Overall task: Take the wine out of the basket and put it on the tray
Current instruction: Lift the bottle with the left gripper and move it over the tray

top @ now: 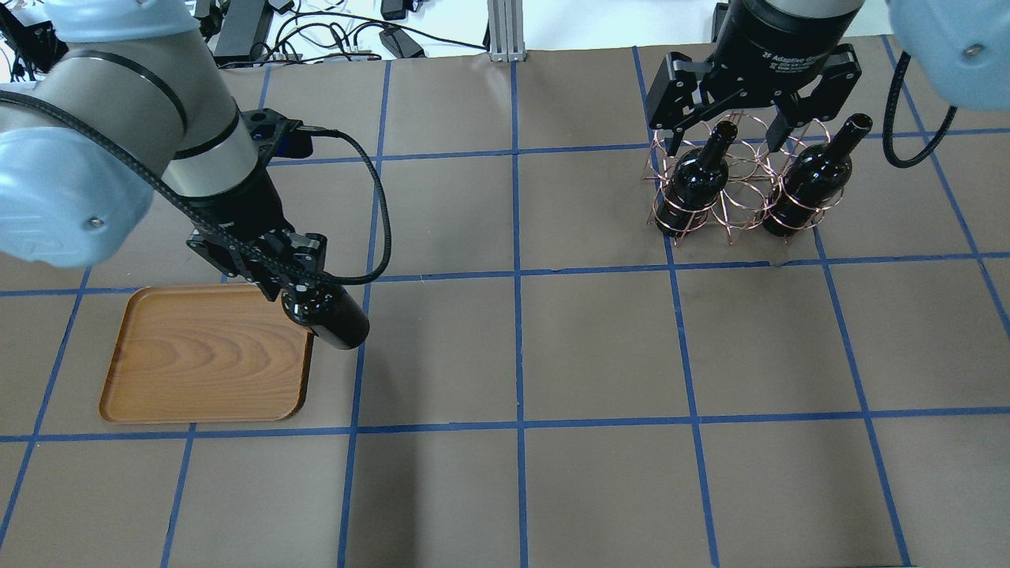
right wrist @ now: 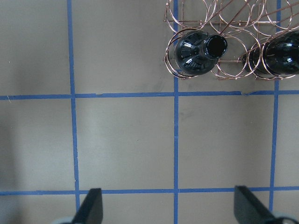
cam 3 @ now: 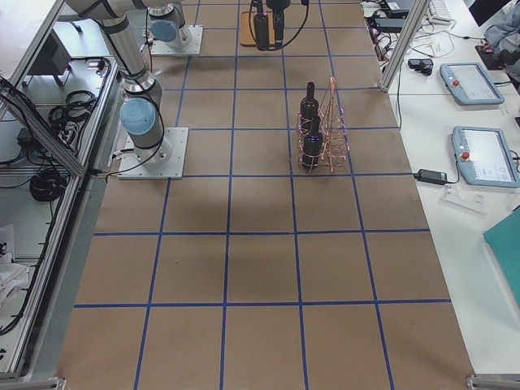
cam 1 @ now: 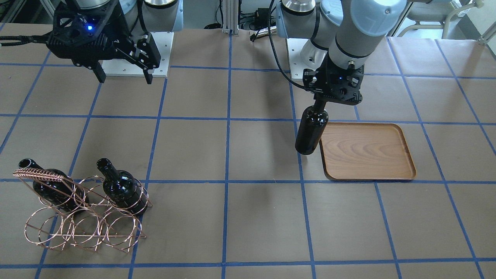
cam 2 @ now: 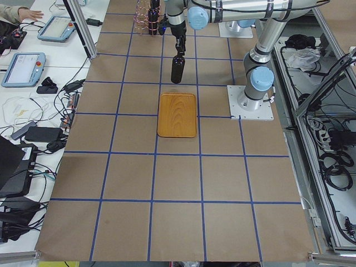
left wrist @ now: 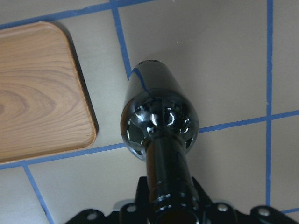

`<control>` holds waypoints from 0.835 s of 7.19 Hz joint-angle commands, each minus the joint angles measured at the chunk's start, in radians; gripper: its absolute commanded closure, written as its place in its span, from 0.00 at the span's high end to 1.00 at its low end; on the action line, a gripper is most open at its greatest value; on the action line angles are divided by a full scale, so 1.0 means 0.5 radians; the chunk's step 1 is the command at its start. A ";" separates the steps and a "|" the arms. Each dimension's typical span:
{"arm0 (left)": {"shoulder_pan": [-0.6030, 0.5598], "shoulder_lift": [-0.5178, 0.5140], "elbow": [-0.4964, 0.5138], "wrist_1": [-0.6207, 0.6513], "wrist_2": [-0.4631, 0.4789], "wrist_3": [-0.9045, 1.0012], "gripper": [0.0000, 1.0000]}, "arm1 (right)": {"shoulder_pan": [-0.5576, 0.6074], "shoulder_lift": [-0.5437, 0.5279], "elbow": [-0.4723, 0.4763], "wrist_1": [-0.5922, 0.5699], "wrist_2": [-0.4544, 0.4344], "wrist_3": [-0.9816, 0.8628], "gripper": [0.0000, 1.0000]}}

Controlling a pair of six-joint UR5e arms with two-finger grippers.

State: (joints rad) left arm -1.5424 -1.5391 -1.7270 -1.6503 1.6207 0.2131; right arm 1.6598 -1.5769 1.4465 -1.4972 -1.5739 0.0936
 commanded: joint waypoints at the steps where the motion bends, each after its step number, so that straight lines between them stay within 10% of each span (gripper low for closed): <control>1: 0.313 0.007 0.015 -0.022 0.063 0.346 0.00 | 0.000 0.000 0.000 0.000 0.000 0.000 1.00; 6: 0.802 -0.011 -0.004 0.009 0.140 0.972 0.00 | 0.000 0.000 0.000 0.003 0.000 0.000 1.00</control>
State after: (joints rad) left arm -1.1904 -1.5377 -1.7249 -1.6479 1.6892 0.6505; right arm 1.6598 -1.5776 1.4465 -1.4957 -1.5738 0.0936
